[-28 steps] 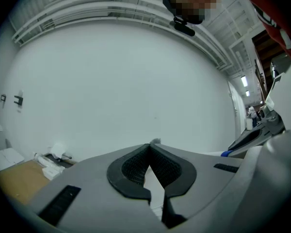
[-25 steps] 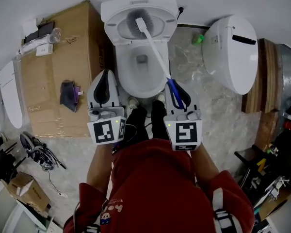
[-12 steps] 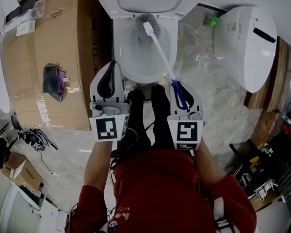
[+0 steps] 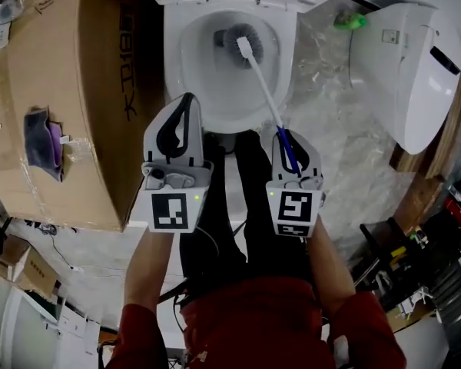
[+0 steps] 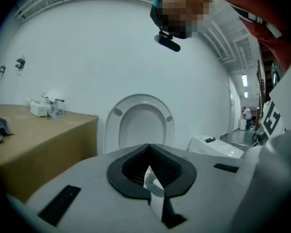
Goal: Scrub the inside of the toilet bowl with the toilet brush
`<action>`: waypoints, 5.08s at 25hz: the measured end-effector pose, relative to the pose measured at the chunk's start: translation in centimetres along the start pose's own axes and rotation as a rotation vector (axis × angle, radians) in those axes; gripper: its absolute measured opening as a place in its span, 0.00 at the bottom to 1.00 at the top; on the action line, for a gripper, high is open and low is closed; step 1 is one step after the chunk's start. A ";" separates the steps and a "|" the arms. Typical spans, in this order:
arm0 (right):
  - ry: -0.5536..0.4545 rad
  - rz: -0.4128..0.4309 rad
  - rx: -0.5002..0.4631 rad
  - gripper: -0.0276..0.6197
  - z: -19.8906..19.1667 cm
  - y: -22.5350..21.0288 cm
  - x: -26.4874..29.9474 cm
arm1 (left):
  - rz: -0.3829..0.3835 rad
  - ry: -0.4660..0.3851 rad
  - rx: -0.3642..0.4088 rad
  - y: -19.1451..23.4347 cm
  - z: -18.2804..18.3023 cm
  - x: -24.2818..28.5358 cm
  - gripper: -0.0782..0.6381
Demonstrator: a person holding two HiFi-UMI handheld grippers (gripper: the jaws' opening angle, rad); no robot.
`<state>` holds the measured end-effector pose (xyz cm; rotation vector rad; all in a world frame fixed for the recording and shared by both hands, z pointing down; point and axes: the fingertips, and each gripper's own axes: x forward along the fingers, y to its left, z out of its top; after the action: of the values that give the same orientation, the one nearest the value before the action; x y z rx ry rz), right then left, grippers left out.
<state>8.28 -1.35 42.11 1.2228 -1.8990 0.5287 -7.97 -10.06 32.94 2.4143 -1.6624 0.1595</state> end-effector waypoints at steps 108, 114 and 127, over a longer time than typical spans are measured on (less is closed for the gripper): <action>0.197 -0.016 -0.327 0.14 -10.8 -3.0 5.4 | -0.065 0.225 -0.055 -3.0 -13.7 -0.7 0.13; 0.161 -0.062 -0.328 0.14 -8.9 -4.6 8.0 | -0.056 0.224 -0.060 -2.7 -13.6 -0.7 0.13; 0.073 -0.079 -0.234 0.14 -3.5 -4.2 13.9 | -0.045 0.245 -0.072 -2.0 -14.2 -1.4 0.13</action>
<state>10.46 -8.52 55.01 1.1052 -1.7871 0.2948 -6.24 -4.81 46.20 2.2727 -1.4787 0.3656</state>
